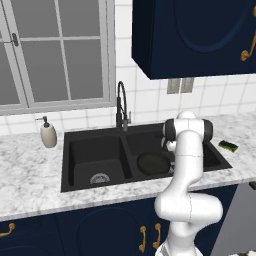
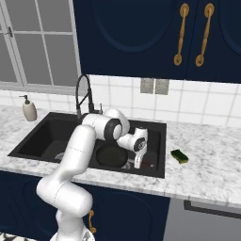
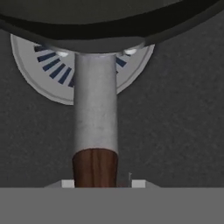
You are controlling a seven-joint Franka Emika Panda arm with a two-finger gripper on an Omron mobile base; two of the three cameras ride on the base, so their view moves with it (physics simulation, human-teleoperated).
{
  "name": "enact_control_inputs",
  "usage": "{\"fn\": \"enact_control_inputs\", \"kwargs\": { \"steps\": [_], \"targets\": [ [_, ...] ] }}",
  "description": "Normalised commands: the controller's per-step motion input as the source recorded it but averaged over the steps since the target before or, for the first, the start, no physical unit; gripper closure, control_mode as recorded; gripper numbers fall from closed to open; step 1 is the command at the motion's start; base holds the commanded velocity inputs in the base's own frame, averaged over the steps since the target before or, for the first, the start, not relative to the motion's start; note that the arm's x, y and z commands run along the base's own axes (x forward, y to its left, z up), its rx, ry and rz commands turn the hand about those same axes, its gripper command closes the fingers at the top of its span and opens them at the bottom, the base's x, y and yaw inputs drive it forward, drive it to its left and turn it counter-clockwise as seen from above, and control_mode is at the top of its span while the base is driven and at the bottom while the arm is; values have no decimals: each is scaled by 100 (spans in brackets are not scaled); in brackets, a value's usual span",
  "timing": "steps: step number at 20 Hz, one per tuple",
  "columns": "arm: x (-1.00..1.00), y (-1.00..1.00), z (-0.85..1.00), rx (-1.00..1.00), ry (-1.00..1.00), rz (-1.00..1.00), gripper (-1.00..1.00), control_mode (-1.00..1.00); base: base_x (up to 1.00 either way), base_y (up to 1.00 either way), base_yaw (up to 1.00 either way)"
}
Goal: Pick the pan and sponge and place them into the sink. Then turn on the water.
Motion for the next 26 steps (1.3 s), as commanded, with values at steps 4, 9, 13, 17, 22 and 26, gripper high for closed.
{"fn": "enact_control_inputs", "kwargs": {
  "steps": [4,9,13,17,22,26],
  "targets": [
    [1,0,11,3,0,0,-100,-100,0,0,0],
    [0,-8,82,11,0,0,-100,-100,0,0,0],
    [-10,-5,92,4,0,-4,-100,-100,0,0,0],
    [-14,-1,69,-3,3,-10,-100,-100,0,0,0],
    [0,0,3,-4,2,-7,-100,-100,0,0,0],
    [-18,0,7,0,0,-12,-100,-100,0,0,0]
  ]
}}
